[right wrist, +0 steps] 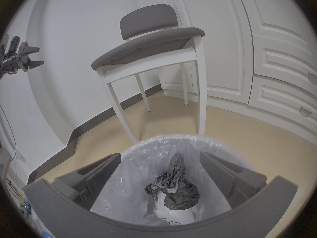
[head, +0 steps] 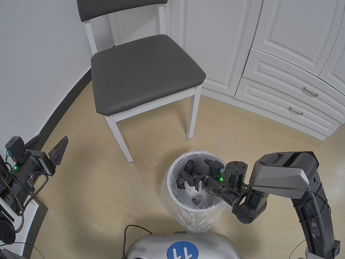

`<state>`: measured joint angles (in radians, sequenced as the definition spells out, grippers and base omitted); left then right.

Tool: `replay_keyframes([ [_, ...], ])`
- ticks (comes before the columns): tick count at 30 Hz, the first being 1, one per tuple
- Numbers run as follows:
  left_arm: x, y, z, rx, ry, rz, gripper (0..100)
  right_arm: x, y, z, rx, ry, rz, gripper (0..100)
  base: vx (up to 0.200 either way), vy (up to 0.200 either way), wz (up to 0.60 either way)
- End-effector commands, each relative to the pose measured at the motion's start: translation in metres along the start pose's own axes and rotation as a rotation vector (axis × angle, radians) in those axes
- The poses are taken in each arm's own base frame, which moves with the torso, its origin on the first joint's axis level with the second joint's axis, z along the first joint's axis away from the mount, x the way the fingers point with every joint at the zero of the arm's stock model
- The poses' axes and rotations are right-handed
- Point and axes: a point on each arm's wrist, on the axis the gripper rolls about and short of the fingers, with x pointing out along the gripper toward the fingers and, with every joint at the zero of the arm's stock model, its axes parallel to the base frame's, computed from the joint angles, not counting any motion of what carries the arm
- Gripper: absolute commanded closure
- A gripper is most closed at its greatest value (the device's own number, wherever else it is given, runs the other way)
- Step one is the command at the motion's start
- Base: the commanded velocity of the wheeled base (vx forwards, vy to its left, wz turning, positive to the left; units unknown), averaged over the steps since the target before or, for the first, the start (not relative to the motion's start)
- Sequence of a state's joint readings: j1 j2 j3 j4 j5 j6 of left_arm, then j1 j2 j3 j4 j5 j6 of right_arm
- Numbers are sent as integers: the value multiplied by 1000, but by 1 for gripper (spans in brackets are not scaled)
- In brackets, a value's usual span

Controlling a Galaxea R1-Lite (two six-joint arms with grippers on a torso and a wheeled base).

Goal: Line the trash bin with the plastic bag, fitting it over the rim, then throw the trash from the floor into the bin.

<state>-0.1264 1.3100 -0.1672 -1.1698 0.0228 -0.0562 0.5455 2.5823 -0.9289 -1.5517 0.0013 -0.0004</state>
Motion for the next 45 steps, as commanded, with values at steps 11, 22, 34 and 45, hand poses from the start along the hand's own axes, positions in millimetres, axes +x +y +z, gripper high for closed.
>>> replay_keyframes([
  [11,-14,2,-3,27,2,76,0,-94,-37,115,-68,74,-261,0,0,0,0],
  [22,-79,4,26,38,-67,150,0,-214,-35,177,-58,-8,-331,0,0,0,0],
  [34,-177,4,42,37,-120,177,0,-360,-28,213,-61,-363,-492,0,0,0,0],
  [45,-211,3,21,34,-213,178,0,-472,11,178,-89,-527,-613,0,0,0,0],
])
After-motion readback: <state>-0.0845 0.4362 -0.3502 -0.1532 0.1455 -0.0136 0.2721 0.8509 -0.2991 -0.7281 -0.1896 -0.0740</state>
